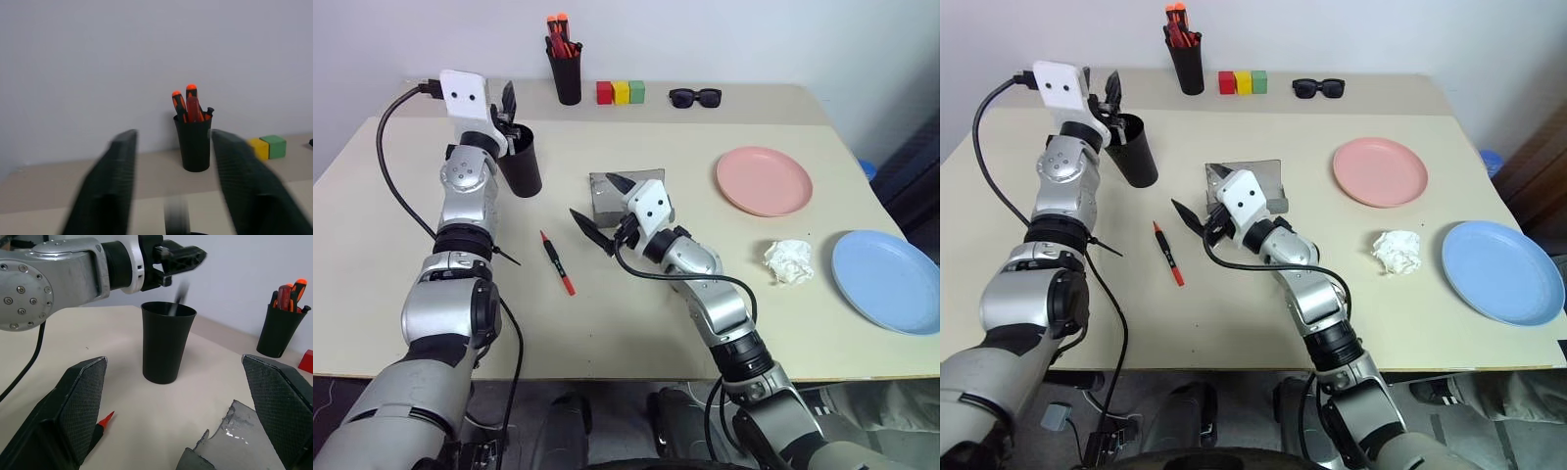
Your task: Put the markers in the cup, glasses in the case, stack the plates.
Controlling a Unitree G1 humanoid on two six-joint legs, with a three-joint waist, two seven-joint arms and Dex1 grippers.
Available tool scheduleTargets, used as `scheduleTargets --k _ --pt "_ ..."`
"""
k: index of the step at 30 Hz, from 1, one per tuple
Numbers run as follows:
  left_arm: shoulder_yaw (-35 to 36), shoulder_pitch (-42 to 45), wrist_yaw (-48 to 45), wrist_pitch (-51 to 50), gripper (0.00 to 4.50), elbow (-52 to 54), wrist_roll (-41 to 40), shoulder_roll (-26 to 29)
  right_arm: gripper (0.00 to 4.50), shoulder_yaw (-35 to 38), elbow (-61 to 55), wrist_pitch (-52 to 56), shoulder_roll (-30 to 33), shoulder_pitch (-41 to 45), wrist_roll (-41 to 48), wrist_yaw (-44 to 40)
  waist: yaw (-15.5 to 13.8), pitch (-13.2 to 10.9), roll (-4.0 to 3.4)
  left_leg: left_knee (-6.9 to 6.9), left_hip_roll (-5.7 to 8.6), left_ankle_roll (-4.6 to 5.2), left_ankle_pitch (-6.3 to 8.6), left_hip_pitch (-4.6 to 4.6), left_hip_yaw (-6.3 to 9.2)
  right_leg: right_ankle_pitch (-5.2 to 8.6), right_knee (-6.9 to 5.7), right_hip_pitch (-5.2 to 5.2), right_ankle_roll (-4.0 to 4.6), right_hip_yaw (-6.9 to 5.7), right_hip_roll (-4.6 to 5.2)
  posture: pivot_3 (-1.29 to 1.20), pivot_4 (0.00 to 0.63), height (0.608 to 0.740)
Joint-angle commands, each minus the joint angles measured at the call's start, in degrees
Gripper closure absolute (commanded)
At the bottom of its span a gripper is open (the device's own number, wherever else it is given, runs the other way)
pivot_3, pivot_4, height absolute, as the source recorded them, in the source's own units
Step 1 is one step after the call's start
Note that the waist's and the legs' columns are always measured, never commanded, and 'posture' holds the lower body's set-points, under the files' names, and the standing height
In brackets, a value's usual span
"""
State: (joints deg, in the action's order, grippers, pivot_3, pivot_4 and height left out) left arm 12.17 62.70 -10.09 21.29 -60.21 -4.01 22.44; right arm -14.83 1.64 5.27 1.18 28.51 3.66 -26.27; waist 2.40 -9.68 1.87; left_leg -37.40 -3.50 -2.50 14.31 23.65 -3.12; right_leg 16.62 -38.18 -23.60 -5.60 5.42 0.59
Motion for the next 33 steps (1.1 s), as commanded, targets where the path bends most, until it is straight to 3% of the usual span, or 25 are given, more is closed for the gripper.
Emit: scheduleTargets --k 1,5,7,11,14,17,18,20,22,25,33 --pt "0.48 1.33 -0.05 1.67 1.59 1.82 -0.78 0.08 0.00 -0.01 -3.21 -0.31 -0.07 0.29 0.66 -0.44 0.00 0.00 0.00 0.00 0.00 0.00 0.00 0.00 0.00 0.00 0.00 0.00 0.00 0.00 0.00 0.00 0.150 0.732" --pt "1.34 -0.12 -1.32 0.81 1.59 6.55 -2.80 0.04 0.00 -0.16 -3.26 -0.15 0.44 0.37 0.58 -1.32 0.06 0.00 0.00 0.01 0.00 0.00 0.00 0.00 0.01 0.00 0.00 0.00 0.00 -0.01 -0.01 0.00 0.150 0.732" --pt "0.94 -3.25 -5.79 -1.86 1.59 14.30 -5.43 -0.03 0.00 0.11 -3.36 0.04 1.48 0.31 0.69 -2.37 0.11 0.00 0.00 0.03 -0.01 0.00 0.00 0.00 0.00 0.00 0.01 0.00 0.00 -0.01 0.00 0.00 0.150 0.732" --pt "-0.85 -16.37 -15.72 -19.10 1.59 39.75 -14.00 2.78 0.00 1.17 -3.30 0.20 5.02 0.16 1.27 -5.16 0.44 0.00 -0.02 0.07 -0.04 -0.03 -0.02 -0.01 -0.02 0.00 0.01 0.00 0.00 0.01 0.01 0.00 0.150 0.732" --pt "-0.13 -28.74 -17.29 -35.06 1.59 60.14 -20.79 7.04 0.00 2.30 -3.19 0.08 7.82 -0.28 1.99 -6.97 1.06 -0.01 -0.03 0.11 -0.11 -0.09 -0.05 -0.05 -0.01 0.00 -0.04 -0.02 0.01 0.03 -0.02 0.00 0.150 0.732" --pt "1.01 -36.14 -10.59 -49.70 0.27 72.99 -22.16 9.42 0.00 3.15 -2.86 0.13 10.09 -0.84 2.62 -8.38 0.90 -0.01 -0.02 0.12 -0.14 -0.12 -0.07 -0.06 0.10 0.01 -0.07 0.01 0.02 -0.02 -0.01 0.00 0.150 0.732" --pt "1.26 -37.44 -7.20 -55.00 0.05 75.89 -21.85 9.48 0.00 3.20 -3.02 0.44 10.89 -1.17 3.02 -9.42 0.69 -0.01 -0.02 0.09 -0.13 -0.12 -0.07 -0.07 0.13 0.01 -0.07 0.05 0.02 -0.03 -0.01 0.00 0.150 0.732" --pt "1.68 -38.28 -3.33 -61.44 0.05 79.29 -21.75 9.20 0.00 3.19 -3.25 0.79 11.77 -1.49 3.59 -10.61 0.29 -0.01 -0.01 0.02 -0.10 -0.11 -0.07 -0.16 0.18 0.01 -0.06 0.18 0.02 -0.05 -0.01 0.00 0.150 0.732" --pt "2.09 -38.11 2.20 -69.71 0.05 82.26 -21.97 6.74 0.00 2.53 -4.59 1.64 14.69 -2.61 5.03 -15.38 0.02 -0.01 -0.01 -0.02 -0.07 -0.11 -0.06 -0.18 0.18 0.00 -0.06 0.21 0.02 -0.05 0.00 0.00 0.150 0.732" --pt "2.55 -37.69 11.52 -88.85 0.05 87.42 -23.34 -1.18 0.00 1.29 -6.20 2.20 21.76 -3.81 6.71 -24.91 -0.58 -0.02 -0.01 -0.05 0.04 -0.04 -0.02 -0.17 0.24 0.02 0.10 0.35 -0.02 -0.07 0.10 0.00 0.150 0.732" --pt "0.42 -34.68 18.03 -107.36 0.05 89.19 -18.54 -11.03 0.00 0.79 -4.40 0.49 22.14 -2.46 5.85 -25.84 0.13 -0.05 0.04 0.02 0.03 -0.05 -0.03 -0.23 0.36 0.00 -0.02 0.26 -0.02 -0.06 -0.05 0.00 0.150 0.732"
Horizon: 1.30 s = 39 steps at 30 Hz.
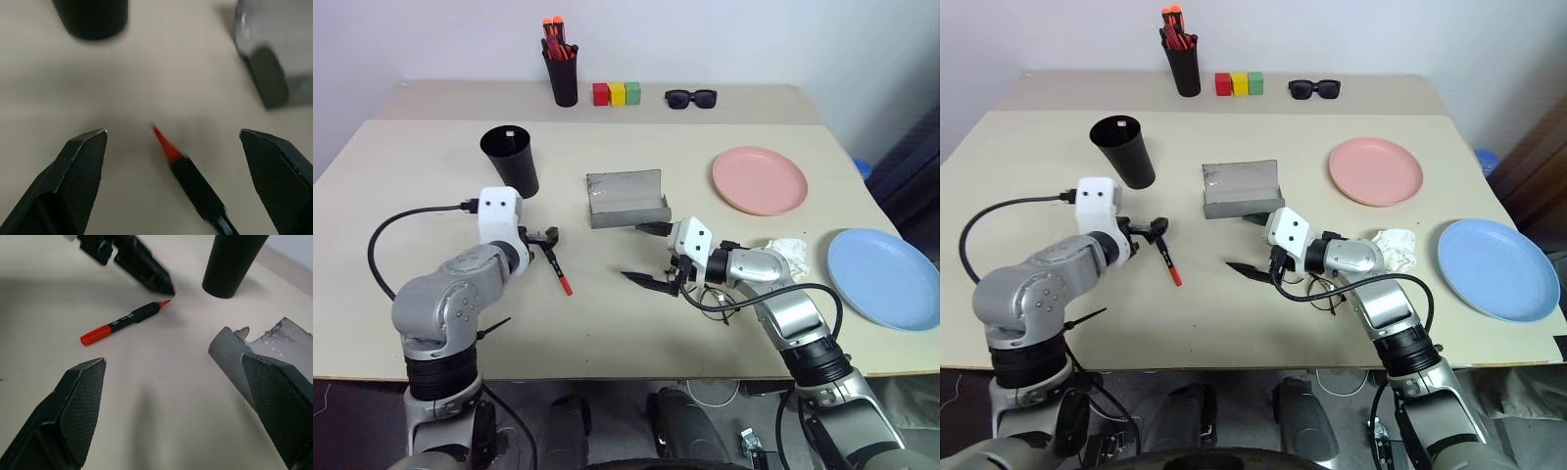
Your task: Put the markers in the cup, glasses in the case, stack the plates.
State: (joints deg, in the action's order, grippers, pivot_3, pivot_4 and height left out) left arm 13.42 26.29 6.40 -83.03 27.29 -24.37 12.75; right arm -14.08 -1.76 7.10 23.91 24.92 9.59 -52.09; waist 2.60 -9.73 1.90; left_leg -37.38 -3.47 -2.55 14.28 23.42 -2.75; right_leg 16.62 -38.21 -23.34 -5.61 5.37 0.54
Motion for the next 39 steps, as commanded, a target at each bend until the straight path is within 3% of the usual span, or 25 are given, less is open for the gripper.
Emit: scheduleTargets --k 1,3,6,13,17,25,30,34,39 --pt "-0.86 2.26 1.95 -4.50 0.05 1.14 2.58 -2.42 0.00 -0.19 -1.30 -1.36 -0.80 0.92 -0.26 0.16 -0.10 0.00 0.00 -0.01 0.01 -0.01 0.00 0.01 0.00 0.00 0.02 0.00 0.00 0.00 0.02 0.00 0.150 0.732" --pt "-0.84 2.89 2.60 -6.14 0.05 0.22 4.11 -3.83 0.00 -0.45 -1.80 -1.39 -1.04 0.53 -0.51 0.42 -0.13 0.00 0.00 -0.01 0.05 -0.01 0.00 0.01 -0.02 0.00 0.05 0.01 0.00 0.02 0.06 0.00 0.150 0.732" --pt "0.52 3.46 3.03 -5.99 0.86 -0.27 5.96 -6.29 0.00 -0.39 -2.25 -1.24 -1.27 0.20 -0.56 0.94 -0.15 0.00 0.00 -0.01 0.07 -0.01 0.00 0.02 -0.03 0.00 0.08 0.02 0.00 0.03 0.08 0.00 0.150 0.732" --pt "-0.07 3.36 2.66 -3.71 4.43 -2.24 10.03 -6.80 0.00 -0.30 -2.78 -1.25 -1.45 -0.44 -1.08 2.14 -0.15 0.00 0.00 0.00 0.07 -0.02 -0.01 0.02 -0.03 0.00 0.07 0.02 0.00 0.03 0.08 0.00 0.150 0.732" --pt "-3.87 2.90 -2.02 5.36 4.47 -2.47 10.49 -2.59 0.00 -0.39 -2.89 -1.34 -1.70 -0.71 -1.41 2.83 -0.10 0.00 0.00 0.00 0.07 -0.03 -0.01 0.01 -0.03 0.00 0.07 0.02 0.00 0.03 0.09 0.00 0.150 0.732" --pt "-1.77 6.20 -17.02 29.90 4.47 1.02 5.65 2.91 0.00 0.20 -0.47 -3.37 -5.61 1.01 -3.90 8.99 -0.15 -0.05 0.07 0.10 0.06 -0.12 -0.06 0.05 -0.07 -0.01 0.11 -0.05 0.02 0.03 0.12 0.00 0.150 0.732" --pt "-3.62 15.36 -9.96 55.48 4.47 -16.36 19.22 7.85 0.00 2.55 6.84 -4.44 -15.65 7.47 -9.58 25.98 -0.06 -0.05 0.07 0.12 0.05 -0.20 -0.11 0.01 -0.07 -0.06 0.09 -0.09 0.09 0.07 0.05 0.00 0.150 0.732" --pt "-1.84 25.44 -2.92 71.30 4.47 -36.41 22.91 7.60 0.00 1.04 8.15 -4.29 -20.60 8.85 -10.21 29.14 -0.66 -0.05 0.08 0.14 0.08 -0.18 -0.10 0.12 -0.09 -0.05 0.18 -0.11 0.07 0.03 0.10 0.00 0.150 0.732" --pt "-3.51 33.61 -1.55 87.95 4.47 -59.31 26.50 9.16 0.00 -1.57 7.55 -5.22 -22.65 7.54 -10.97 28.66 -1.09 -0.05 0.08 0.12 0.08 -0.15 -0.09 0.41 -0.16 -0.05 0.21 -0.37 0.05 0.02 0.12 0.00 0.150 0.732"
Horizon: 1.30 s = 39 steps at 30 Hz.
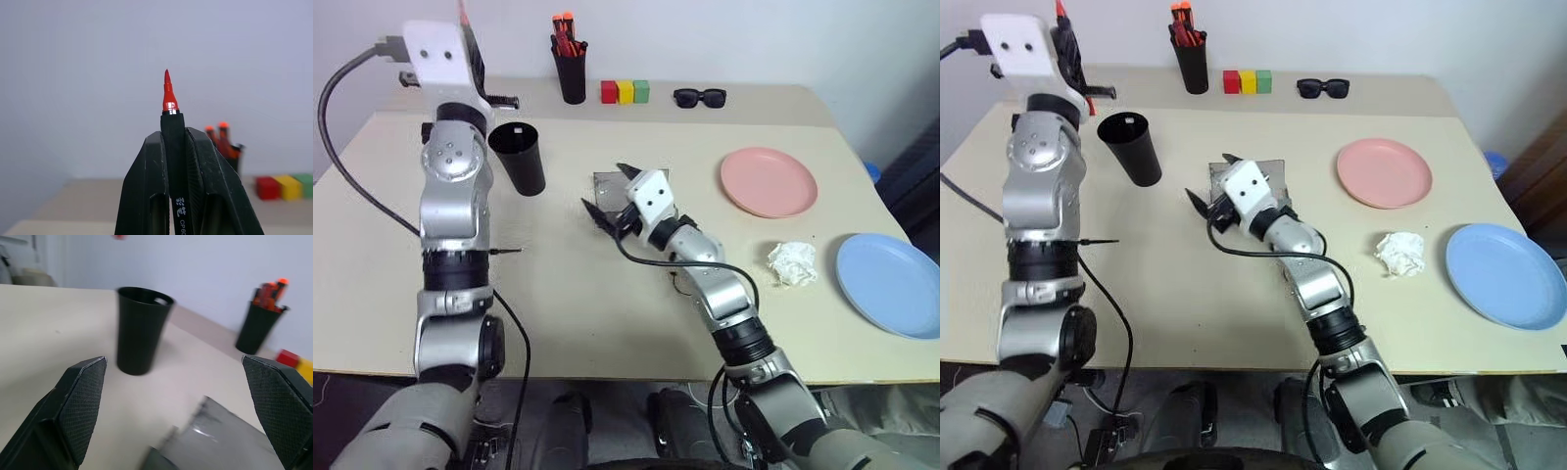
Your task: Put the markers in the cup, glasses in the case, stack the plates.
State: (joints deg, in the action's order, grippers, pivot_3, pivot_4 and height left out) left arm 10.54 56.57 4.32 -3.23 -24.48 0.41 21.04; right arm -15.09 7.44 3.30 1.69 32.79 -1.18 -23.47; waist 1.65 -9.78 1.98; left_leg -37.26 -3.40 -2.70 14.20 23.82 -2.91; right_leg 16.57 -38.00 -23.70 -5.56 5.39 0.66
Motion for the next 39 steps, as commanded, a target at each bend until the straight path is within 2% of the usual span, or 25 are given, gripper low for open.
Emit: scheduleTargets --k 1,4,8,16,19,21,29,32,35,36,37,39 --pt "-0.36 4.39 0.56 10.41 4.47 -10.99 1.34 0.64 0.00 -0.79 -2.01 -1.45 -0.45 -0.66 -0.20 -0.13 -0.40 0.00 0.00 -0.01 0.00 0.00 0.00 0.05 0.00 0.00 -0.02 -0.06 0.00 -0.01 -0.01 0.00 0.150 0.732" --pt "-0.27 6.31 -0.18 16.03 4.47 -19.36 0.66 -0.12 0.00 -1.04 -3.15 -1.31 -0.42 -1.56 -0.17 -0.39 -0.59 0.00 0.00 -0.07 -0.02 -0.01 -0.02 0.39 -0.02 -0.01 -0.16 -0.45 0.00 -0.02 -0.02 0.00 0.150 0.732" --pt "-0.30 6.61 -0.46 20.68 4.47 -25.06 0.39 -0.83 0.00 -0.71 -4.13 -0.96 -0.38 -2.19 0.02 -0.38 -0.60 0.00 0.00 -0.14 -0.02 -0.03 -0.03 0.60 -0.03 -0.01 -0.22 -0.66 -0.01 -0.03 -0.03 0.00 0.150 0.732" --pt "0.09 5.37 -1.55 23.32 4.47 -28.26 -0.86 -2.06 0.00 -0.83 -5.31 -0.55 -0.49 -2.82 0.70 -1.17 -0.69 0.00 0.00 -0.16 -0.02 -0.03 -0.03 0.62 -0.02 -0.02 -0.22 -0.67 -0.02 -0.05 -0.04 0.00 0.150 0.732" --pt "-0.03 4.89 -0.68 23.42 3.22 -27.79 -0.45 -2.17 0.00 -1.03 -5.39 -0.38 -0.58 -2.75 1.01 -1.80 -0.66 0.00 0.00 -0.16 -0.02 -0.03 -0.03 0.62 -0.02 -0.02 -0.23 -0.67 -0.03 -0.05 -0.04 0.00 0.150 0.732" --pt "-0.20 4.62 0.28 23.43 2.20 -27.48 0.05 -2.13 0.00 -1.06 -5.39 -0.32 -0.61 -2.68 1.19 -2.14 -0.59 0.00 0.00 -0.16 -0.02 -0.03 -0.03 0.62 -0.02 -0.02 -0.23 -0.67 -0.03 -0.05 -0.04 0.00 0.150 0.732" --pt "0.80 3.38 -0.32 23.09 2.20 -24.52 -2.05 -2.54 0.00 -1.07 -5.23 -0.27 -0.65 -2.38 1.35 -3.25 -0.65 0.00 0.00 -0.18 -0.02 -0.03 -0.03 0.61 -0.02 -0.02 -0.25 -0.67 -0.04 -0.05 -0.04 0.00 0.150 0.732" --pt "0.79 2.71 -7.31 21.38 2.20 -20.02 -6.10 -3.24 0.00 -1.55 -6.36 0.84 1.33 -2.06 1.74 -6.53 -0.67 0.00 0.00 -0.18 -0.02 -0.03 -0.03 0.62 -0.03 -0.02 -0.26 -0.67 -0.04 -0.05 -0.04 0.00 0.150 0.732" --pt "-1.82 0.03 -20.93 14.30 2.20 -12.32 -11.29 -3.14 0.00 -0.97 -9.02 2.34 4.99 -2.40 3.39 -11.08 -0.80 0.00 0.00 -0.19 -0.02 -0.04 -0.03 0.63 -0.02 -0.02 -0.25 -0.66 -0.04 -0.06 -0.04 0.00 0.150 0.732" --pt "-3.09 -1.09 -24.96 11.34 1.67 -9.60 -12.33 -2.78 0.00 -0.51 -10.00 3.07 6.34 -2.59 4.13 -12.43 -0.71 0.00 -0.01 -0.20 -0.01 -0.04 -0.03 0.63 -0.02 -0.02 -0.25 -0.65 -0.04 -0.07 -0.04 0.00 0.150 0.732" --pt "-5.45 -2.60 -30.07 7.11 1.38 -6.28 -12.98 -1.84 0.00 0.48 -11.12 4.13 8.36 -2.77 5.09 -14.03 -0.73 0.00 -0.01 -0.20 -0.01 -0.04 -0.04 0.63 -0.03 -0.02 -0.26 -0.65 -0.04 -0.06 -0.04 0.00 0.150 0.732" --pt "-9.87 -4.79 -36.94 0.10 0.51 -1.99 -11.99 0.40 0.00 2.61 -12.47 6.08 12.04 -2.95 6.25 -15.53 -0.62 0.01 -0.02 -0.21 -0.01 -0.05 -0.04 0.61 -0.01 -0.02 -0.26 -0.62 -0.04 -0.06 -0.05 0.00 0.150 0.732"
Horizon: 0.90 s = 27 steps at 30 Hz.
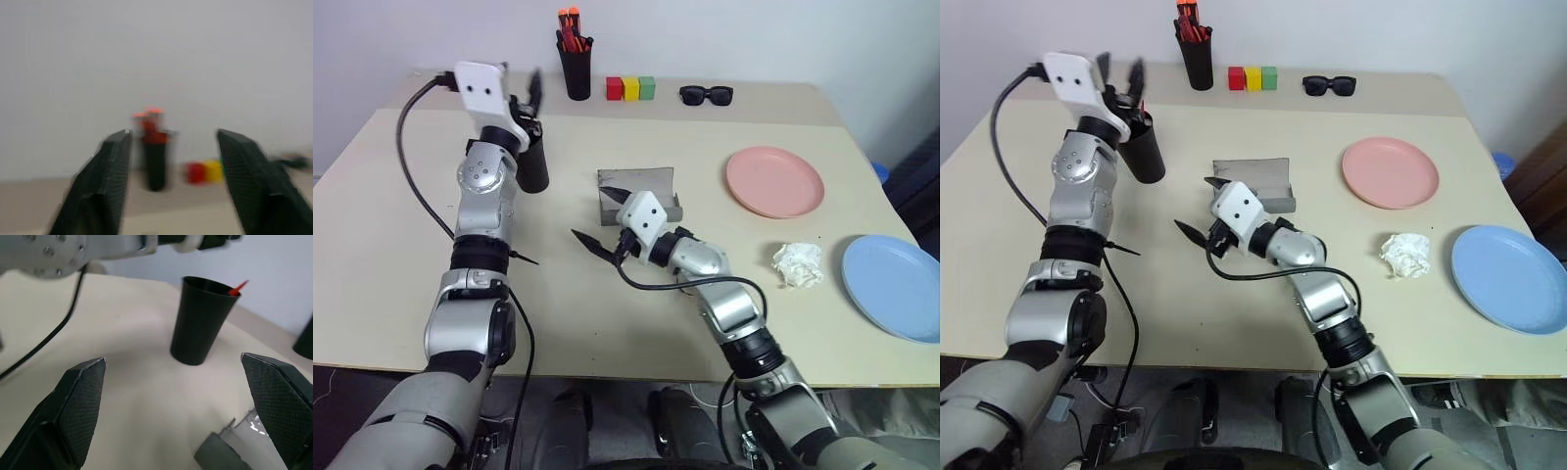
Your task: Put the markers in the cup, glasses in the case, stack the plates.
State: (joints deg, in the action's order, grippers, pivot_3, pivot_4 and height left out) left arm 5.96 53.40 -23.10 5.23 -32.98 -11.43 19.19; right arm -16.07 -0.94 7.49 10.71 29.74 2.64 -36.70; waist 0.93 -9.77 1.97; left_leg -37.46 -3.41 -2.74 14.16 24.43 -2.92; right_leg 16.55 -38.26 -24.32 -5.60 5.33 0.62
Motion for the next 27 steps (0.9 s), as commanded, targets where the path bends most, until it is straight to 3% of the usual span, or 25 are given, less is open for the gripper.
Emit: scheduleTargets --k 1,10,16,20,26,27 --pt "-7.36 -2.51 -12.58 -10.20 0.03 7.57 0.69 3.25 0.00 5.11 -4.50 2.43 5.06 -0.08 2.60 -2.40 0.13 0.00 -0.01 -0.01 -0.01 0.00 0.00 0.00 0.00 0.00 -0.02 0.00 0.00 0.00 -0.02 0.00 0.150 0.732" --pt "-16.82 -1.47 -27.18 -15.63 0.03 -1.08 4.75 2.33 0.00 18.08 -7.52 4.05 21.77 -9.89 5.14 -5.24 -0.16 0.02 -0.05 -0.10 0.00 0.03 0.01 -0.01 0.03 0.01 -0.06 0.01 0.00 0.02 -0.05 0.00 0.150 0.732" --pt "-21.43 1.16 -33.52 -15.33 0.03 -8.30 9.53 1.63 0.00 23.87 -8.90 3.27 26.25 -16.75 5.03 -3.12 0.07 0.03 -0.08 -0.28 0.00 0.08 0.03 0.02 0.04 0.01 -0.08 0.03 0.00 0.05 -0.07 0.00 0.150 0.732" --pt "-20.20 3.48 -33.18 -13.98 1.31 -13.76 10.25 -0.21 0.00 24.92 -13.29 4.55 25.94 -20.75 5.36 -1.53 0.16 0.09 -0.17 -0.32 0.00 0.12 0.06 0.00 0.05 0.01 -0.11 0.05 -0.01 0.09 -0.09 0.00 0.150 0.732" --pt "-20.20 3.20 -35.76 -11.13 4.47 -15.03 10.85 -0.55 0.00 24.46 -16.57 5.44 25.76 -23.55 4.76 0.18 -0.10 0.09 -0.18 -0.44 0.01 0.16 0.08 0.02 0.06 0.01 -0.12 0.10 -0.02 0.10 -0.08 0.00 0.150 0.732" --pt "-20.26 2.94 -36.15 -10.64 4.47 -14.92 10.97 -0.43 0.00 24.47 -17.00 5.61 25.78 -23.86 4.84 0.30 -0.12 0.09 -0.18 -0.45 0.01 0.17 0.09 0.02 0.06 0.01 -0.12 0.11 -0.02 0.10 -0.08 0.00 0.150 0.732"
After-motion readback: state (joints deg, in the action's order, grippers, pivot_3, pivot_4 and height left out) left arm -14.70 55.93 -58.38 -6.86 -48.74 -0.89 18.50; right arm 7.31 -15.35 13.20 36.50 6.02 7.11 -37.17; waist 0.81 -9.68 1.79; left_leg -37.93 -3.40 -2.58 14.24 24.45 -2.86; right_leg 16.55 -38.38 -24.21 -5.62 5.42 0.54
